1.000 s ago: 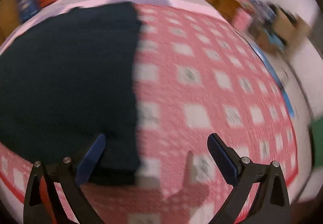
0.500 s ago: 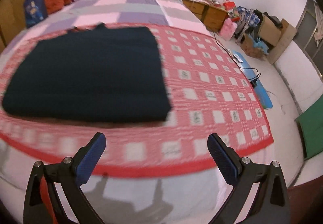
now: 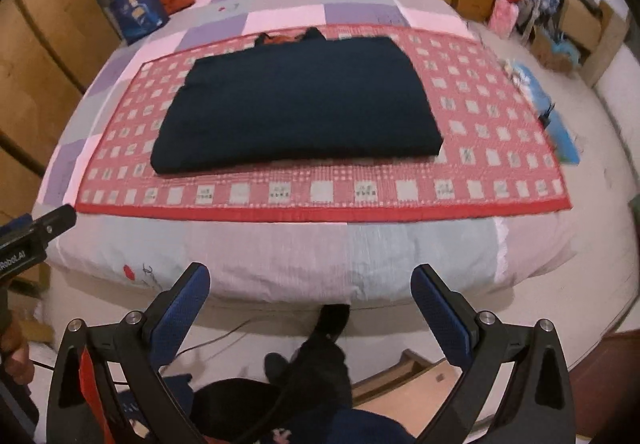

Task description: Fold large clothes

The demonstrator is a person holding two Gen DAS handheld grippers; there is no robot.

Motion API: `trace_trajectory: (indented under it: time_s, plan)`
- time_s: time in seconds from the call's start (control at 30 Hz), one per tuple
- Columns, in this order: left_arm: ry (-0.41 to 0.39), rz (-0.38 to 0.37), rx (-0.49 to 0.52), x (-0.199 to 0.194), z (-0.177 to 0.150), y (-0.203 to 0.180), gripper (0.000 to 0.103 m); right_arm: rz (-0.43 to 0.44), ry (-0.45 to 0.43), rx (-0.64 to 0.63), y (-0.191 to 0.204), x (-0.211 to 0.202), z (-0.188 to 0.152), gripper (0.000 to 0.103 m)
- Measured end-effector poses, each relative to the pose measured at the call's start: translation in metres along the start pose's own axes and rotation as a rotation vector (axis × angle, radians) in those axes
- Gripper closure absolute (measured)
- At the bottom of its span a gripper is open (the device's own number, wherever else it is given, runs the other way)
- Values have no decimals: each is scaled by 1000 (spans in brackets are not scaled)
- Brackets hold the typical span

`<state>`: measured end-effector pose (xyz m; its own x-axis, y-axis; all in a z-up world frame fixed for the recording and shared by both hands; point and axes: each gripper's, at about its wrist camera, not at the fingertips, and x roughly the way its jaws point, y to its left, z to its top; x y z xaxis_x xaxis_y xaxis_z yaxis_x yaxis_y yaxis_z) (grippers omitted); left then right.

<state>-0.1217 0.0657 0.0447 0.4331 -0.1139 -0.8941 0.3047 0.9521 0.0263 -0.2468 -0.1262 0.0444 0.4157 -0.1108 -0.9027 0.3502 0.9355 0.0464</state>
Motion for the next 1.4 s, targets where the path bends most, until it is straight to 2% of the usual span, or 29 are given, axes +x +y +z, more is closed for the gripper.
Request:
trace_trajectory:
  time_s: [0.13,0.47,1.07,1.4]
  plan:
    - [-32,-31,35,-19,2,-16,1,2,-14,-12,-3,-14,5,1]
    - [-21,-79,50,-34,14,-38,1,-11,-19,37,-15,-37,10,1]
    - [-11,-80,92,-27,44,-72,1,-17,-11,33,-30,-34,45,1]
    - [-12,-77,99,-24,53,-75,1,-32,-11,37,-33,-30,67,1]
